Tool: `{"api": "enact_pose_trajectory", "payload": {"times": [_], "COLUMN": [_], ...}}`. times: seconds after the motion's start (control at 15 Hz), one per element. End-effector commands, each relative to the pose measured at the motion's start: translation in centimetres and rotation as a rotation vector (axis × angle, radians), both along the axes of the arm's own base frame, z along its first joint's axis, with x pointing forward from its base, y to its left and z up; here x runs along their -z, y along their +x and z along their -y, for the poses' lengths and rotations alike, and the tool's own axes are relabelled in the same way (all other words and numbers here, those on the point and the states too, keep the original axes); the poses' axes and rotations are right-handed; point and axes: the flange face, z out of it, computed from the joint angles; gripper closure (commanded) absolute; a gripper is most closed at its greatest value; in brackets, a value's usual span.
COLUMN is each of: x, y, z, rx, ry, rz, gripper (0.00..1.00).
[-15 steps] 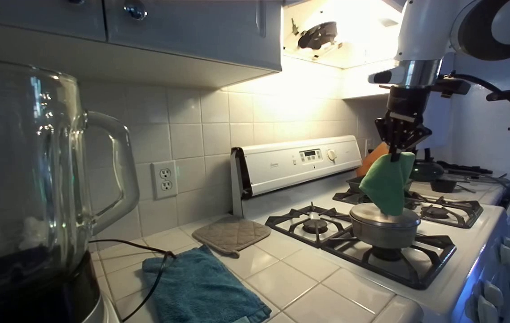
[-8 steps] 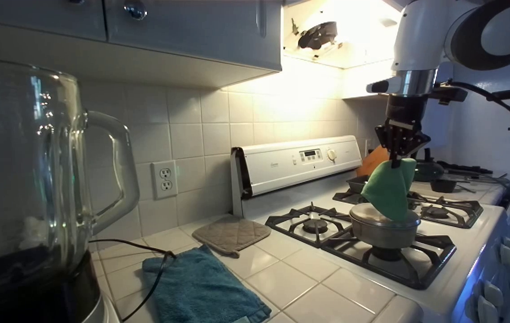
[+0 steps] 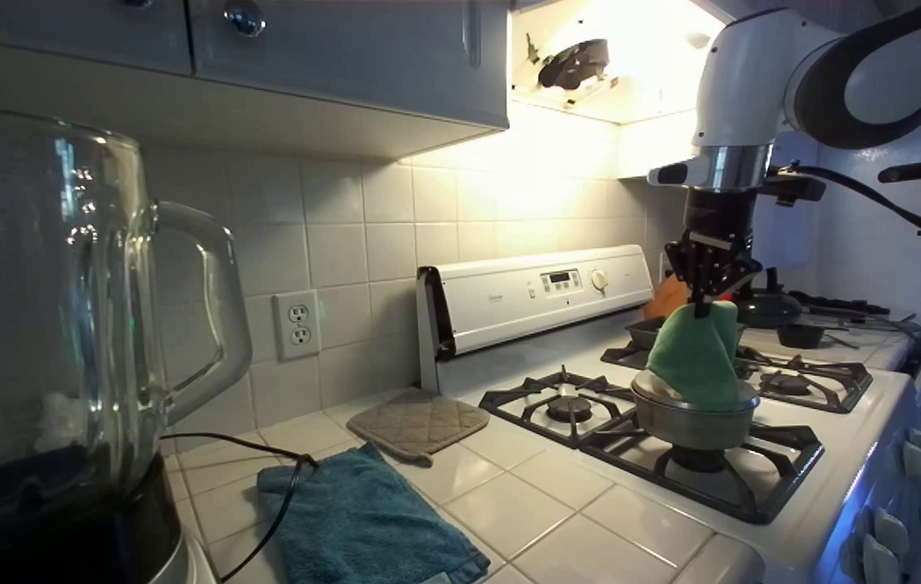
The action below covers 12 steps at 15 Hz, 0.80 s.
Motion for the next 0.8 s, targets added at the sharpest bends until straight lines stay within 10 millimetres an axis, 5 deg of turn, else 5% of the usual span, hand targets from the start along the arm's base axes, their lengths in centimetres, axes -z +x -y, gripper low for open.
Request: {"api": "enact_pose_trajectory", "payload": {"times": [0.0, 0.73], "x": [0.1, 0.6], "y": [1.3, 2.6], "z": [-0.1, 1.3], "rx": [-0.013, 0.014], "ry": [-0.006, -0.012], "rz": [0.024, 0.030], "gripper": [0.99, 0.99]}}
